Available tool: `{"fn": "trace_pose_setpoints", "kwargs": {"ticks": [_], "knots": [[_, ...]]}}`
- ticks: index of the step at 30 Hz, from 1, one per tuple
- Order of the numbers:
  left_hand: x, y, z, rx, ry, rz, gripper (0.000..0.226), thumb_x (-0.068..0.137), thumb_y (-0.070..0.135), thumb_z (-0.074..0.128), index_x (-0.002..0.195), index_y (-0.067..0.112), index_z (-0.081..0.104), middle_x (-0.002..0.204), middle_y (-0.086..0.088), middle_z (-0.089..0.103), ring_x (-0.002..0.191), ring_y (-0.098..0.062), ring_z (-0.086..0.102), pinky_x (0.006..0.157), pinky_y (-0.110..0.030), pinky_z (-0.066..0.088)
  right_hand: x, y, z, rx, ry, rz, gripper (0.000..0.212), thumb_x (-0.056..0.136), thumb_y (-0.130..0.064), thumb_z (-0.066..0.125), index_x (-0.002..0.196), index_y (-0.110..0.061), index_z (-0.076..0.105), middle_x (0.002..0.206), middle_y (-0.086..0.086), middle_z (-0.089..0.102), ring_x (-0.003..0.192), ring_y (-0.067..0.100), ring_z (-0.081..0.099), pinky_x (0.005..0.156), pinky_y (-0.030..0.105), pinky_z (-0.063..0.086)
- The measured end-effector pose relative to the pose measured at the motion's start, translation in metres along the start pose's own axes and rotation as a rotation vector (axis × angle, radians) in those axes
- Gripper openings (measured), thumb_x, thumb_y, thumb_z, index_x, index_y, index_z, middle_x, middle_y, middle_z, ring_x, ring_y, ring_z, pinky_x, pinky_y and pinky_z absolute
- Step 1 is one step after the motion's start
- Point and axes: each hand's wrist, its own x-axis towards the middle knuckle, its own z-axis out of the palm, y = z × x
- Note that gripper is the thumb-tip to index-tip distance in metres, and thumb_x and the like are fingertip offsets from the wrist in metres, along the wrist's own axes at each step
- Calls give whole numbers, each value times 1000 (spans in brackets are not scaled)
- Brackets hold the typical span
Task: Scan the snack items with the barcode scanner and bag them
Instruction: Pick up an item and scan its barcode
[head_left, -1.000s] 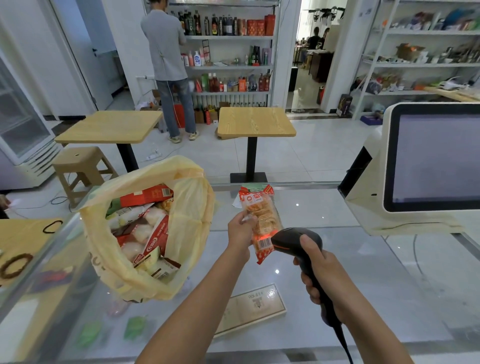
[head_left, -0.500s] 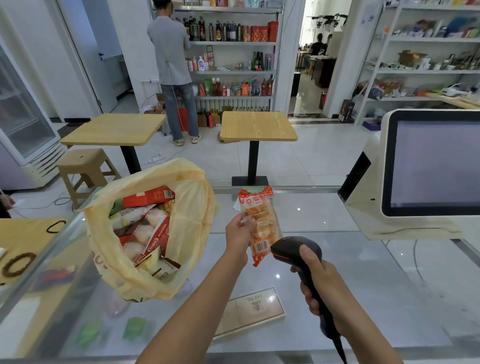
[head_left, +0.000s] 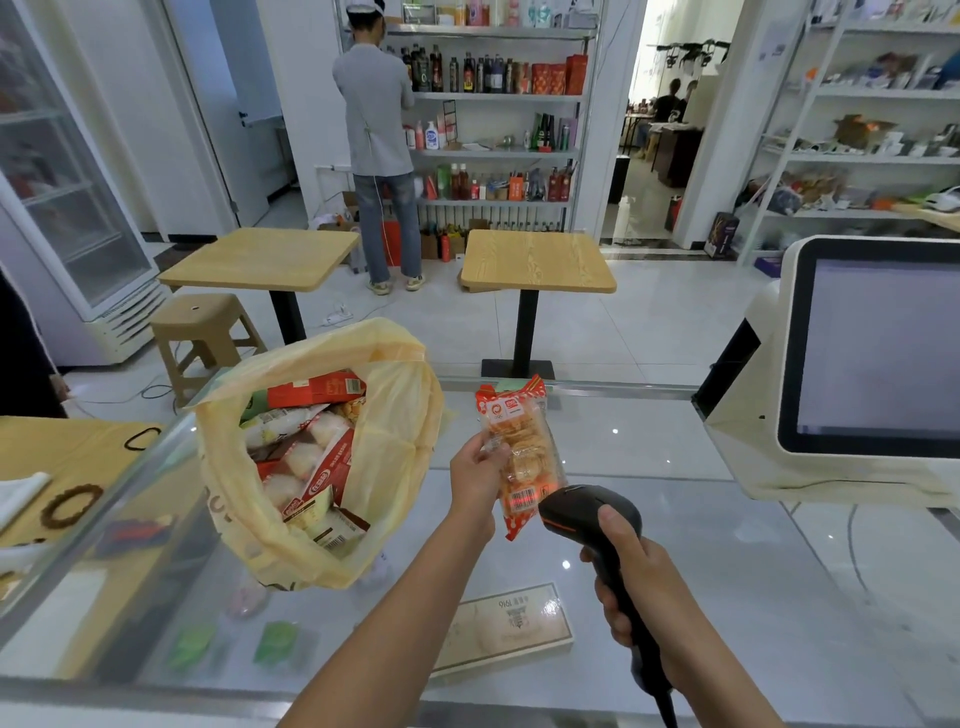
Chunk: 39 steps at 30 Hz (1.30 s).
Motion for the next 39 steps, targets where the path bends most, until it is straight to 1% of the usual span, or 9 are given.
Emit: {"fn": "trace_pose_setpoints", "kwargs": {"ticks": [7, 16, 20, 22, 28, 31, 34, 36, 39], "knots": [[-5, 1, -29, -78, 84, 18, 26, 98, 10, 49, 122, 19, 55, 112, -7, 64, 90, -18, 64, 70, -33, 56, 47, 15, 3, 14, 64, 56, 58, 92, -56, 47, 90, 0, 63, 61, 15, 59, 46, 21, 53, 47, 27, 45], [-23, 0, -69, -62, 130, 42, 26, 98, 14, 50, 123, 14, 55, 106, -8, 66, 81, -13, 67, 57, -26, 55, 87, 42, 21, -342, 103, 99, 71, 90, -65, 39, 75, 0, 63, 62, 12, 64, 55, 25, 59, 60, 34, 49], [-34, 5, -83, -62, 117, 72, 21, 97, 15, 50, 118, 18, 55, 105, -4, 65, 79, -9, 66, 58, -23, 54, 84, 42, 19, -792, 428, -145, 71, 87, -63, 43, 113, 1, 59, 114, 20, 58, 109, 35, 53, 85, 43, 47], [-38, 10, -88, -37, 77, 101, 18, 98, 15, 50, 114, 22, 55, 107, -3, 66, 83, -9, 66, 61, -23, 55, 71, 25, 29, -700, 489, -417, 63, 88, -47, 57, 133, -4, 47, 131, 15, 46, 124, 31, 40, 90, 44, 42], [-43, 37, -102, 76, -25, 214, 23, 95, 19, 55, 117, 25, 57, 109, -3, 66, 96, -17, 66, 72, -30, 58, 81, -30, 84, -373, -285, -446, 71, 76, -39, 73, 137, -24, 40, 124, -6, 57, 109, 12, 59, 88, 36, 55], [-43, 53, -122, 194, 0, 329, 23, 96, 20, 54, 116, 30, 58, 111, -2, 66, 100, -19, 65, 73, -25, 55, 92, -52, 103, -466, -361, -417, 67, 67, -43, 79, 122, -23, 48, 115, -5, 61, 100, 11, 62, 77, 29, 56], [-43, 70, -143, 201, -49, 387, 25, 96, 14, 52, 108, 35, 59, 111, 0, 67, 101, -17, 65, 80, -28, 55, 100, -70, 119, -371, -533, -336, 92, 55, -63, 82, 129, -20, 47, 120, -2, 63, 107, 14, 63, 88, 32, 53], [-43, 80, -152, 248, -68, 449, 24, 97, 14, 51, 113, 28, 61, 112, -1, 68, 103, -15, 64, 88, -34, 54, 103, -80, 130, -281, -579, -326, 92, 56, -54, 83, 133, -19, 47, 119, 2, 68, 107, 18, 66, 95, 40, 52], [-36, 87, -167, 564, 257, 715, 33, 97, 34, 45, 120, 18, 61, 117, 2, 59, 109, -7, 51, 96, -30, 44, 101, -94, 153, -144, -487, -431, 81, 55, -36, 86, 128, -21, 53, 117, 2, 70, 104, 18, 68, 90, 39, 53]]}}
